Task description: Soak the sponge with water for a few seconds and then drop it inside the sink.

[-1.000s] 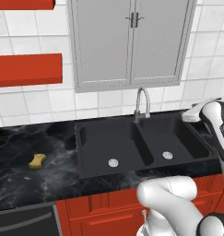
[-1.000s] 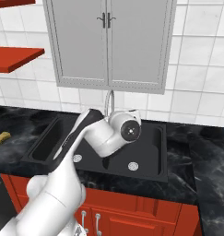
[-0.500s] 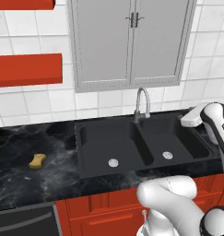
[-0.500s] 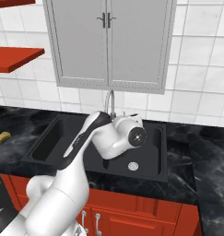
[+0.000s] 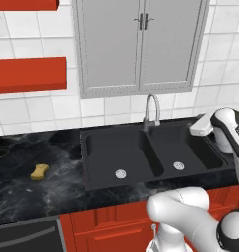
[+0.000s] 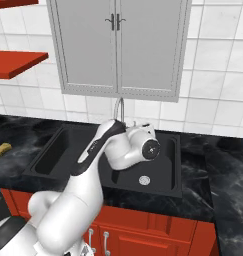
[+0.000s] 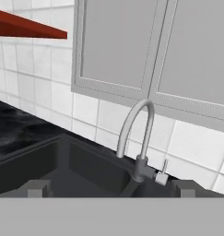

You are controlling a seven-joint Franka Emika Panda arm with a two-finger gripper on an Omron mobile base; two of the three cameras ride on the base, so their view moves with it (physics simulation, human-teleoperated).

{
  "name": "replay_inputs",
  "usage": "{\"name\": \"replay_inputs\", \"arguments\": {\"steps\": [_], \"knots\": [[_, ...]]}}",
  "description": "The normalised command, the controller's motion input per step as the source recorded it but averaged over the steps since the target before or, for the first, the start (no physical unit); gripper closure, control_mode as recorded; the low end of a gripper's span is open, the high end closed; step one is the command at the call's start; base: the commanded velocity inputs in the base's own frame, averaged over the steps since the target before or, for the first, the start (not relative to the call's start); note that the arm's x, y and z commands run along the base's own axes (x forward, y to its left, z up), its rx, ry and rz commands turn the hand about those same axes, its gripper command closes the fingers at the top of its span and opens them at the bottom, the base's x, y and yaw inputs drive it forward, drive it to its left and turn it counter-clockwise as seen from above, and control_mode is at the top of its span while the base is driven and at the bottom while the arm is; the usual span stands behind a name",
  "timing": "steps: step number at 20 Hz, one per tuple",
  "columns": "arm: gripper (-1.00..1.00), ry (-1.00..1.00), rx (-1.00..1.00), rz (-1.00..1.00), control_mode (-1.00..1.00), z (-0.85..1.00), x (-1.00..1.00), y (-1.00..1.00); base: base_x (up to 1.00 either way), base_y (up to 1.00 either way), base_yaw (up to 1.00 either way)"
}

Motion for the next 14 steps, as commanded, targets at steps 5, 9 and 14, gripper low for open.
{"name": "replay_inputs", "arguments": {"steps": [5, 9, 14], "knots": [[-1.0, 0.0, 0.0, 0.0, -1.0, -0.06, 0.33, 0.0, 0.0, 0.0, 0.0], [-1.0, 0.0, 0.0, 0.01, -1.0, -0.17, 0.4, 0.0, 0.0, 0.0, 0.0], [-1.0, 0.02, 0.0, 0.03, -1.0, -0.22, 0.35, 0.0, 0.0, 0.0, 0.0]]}}
